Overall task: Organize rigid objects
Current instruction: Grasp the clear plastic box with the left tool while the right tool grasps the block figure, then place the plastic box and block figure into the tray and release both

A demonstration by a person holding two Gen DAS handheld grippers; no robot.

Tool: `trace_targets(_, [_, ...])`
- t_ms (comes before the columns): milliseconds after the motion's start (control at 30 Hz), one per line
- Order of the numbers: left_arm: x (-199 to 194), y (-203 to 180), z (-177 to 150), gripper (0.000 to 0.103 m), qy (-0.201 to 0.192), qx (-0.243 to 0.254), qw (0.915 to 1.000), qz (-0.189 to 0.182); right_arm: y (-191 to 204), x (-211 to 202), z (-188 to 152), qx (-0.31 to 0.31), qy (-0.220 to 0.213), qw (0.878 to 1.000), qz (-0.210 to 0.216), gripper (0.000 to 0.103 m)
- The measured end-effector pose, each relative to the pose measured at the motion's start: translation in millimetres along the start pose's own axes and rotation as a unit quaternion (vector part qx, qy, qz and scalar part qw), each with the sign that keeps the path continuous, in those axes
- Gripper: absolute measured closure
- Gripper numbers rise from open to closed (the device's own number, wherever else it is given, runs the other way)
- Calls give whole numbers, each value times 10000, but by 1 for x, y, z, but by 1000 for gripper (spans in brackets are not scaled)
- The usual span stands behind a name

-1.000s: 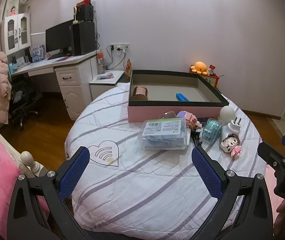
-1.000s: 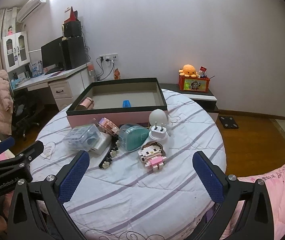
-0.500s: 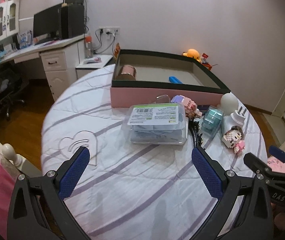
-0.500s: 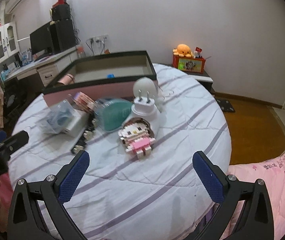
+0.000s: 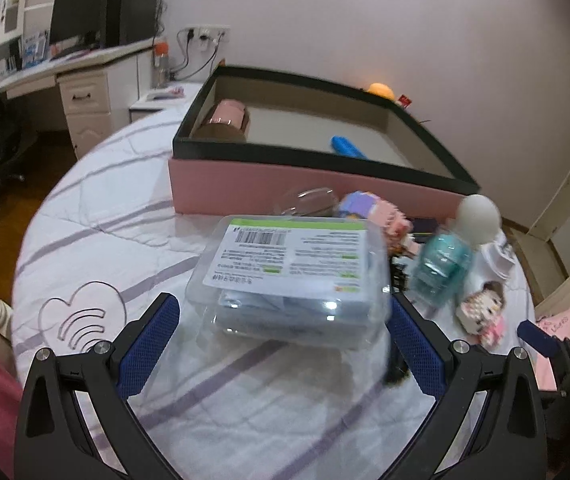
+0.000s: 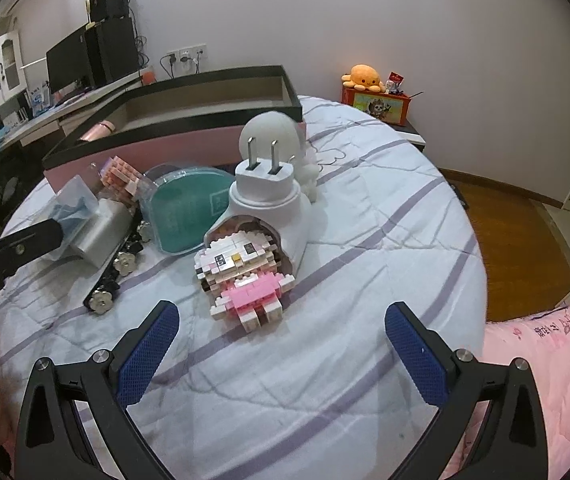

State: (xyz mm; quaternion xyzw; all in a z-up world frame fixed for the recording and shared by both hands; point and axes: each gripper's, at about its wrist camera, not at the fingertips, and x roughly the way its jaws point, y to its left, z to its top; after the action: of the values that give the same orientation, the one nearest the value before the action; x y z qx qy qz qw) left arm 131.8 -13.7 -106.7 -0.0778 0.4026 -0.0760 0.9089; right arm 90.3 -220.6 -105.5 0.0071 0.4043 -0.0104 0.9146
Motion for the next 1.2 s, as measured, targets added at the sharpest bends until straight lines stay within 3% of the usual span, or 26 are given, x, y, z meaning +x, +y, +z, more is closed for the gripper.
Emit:
trace_targets(100, [15, 0, 4, 0, 277, -42, 9996, -26, 2, 5, 2, -26, -21, 10000, 28, 0])
trace_targets(200, [19, -3, 8, 3, 289, -20, 9996, -63, 4, 8, 7, -106, -40, 9999, 128, 3])
trace_targets(267, [19, -2, 9, 7, 278, -62, 9995, -159, 7, 12, 8, -199, 31, 9997, 143, 12])
trace_targets(333, [17, -1, 9, 7, 264, -72, 9994, -206, 7, 14, 9, -262, 34, 9995, 147, 32])
trace_targets(367, [15, 0, 9, 7, 248, -85, 9993, -250, 8, 13, 9, -272, 7, 9995, 181, 35])
trace_targets(433, [11, 1, 9, 7, 193, -99, 9993, -307, 8, 11, 8, -284, -23, 9992, 291, 51])
trace_targets(933, [-27, 14, -12, 7, -220, 85, 9997, -52, 4, -22, -3, -119, -172, 9967, 789, 53])
trace_targets(1200, [-53, 13, -2, 7, -516, 195, 9985, -32, 21, -51, 13, -276, -485, 9924, 1094, 53])
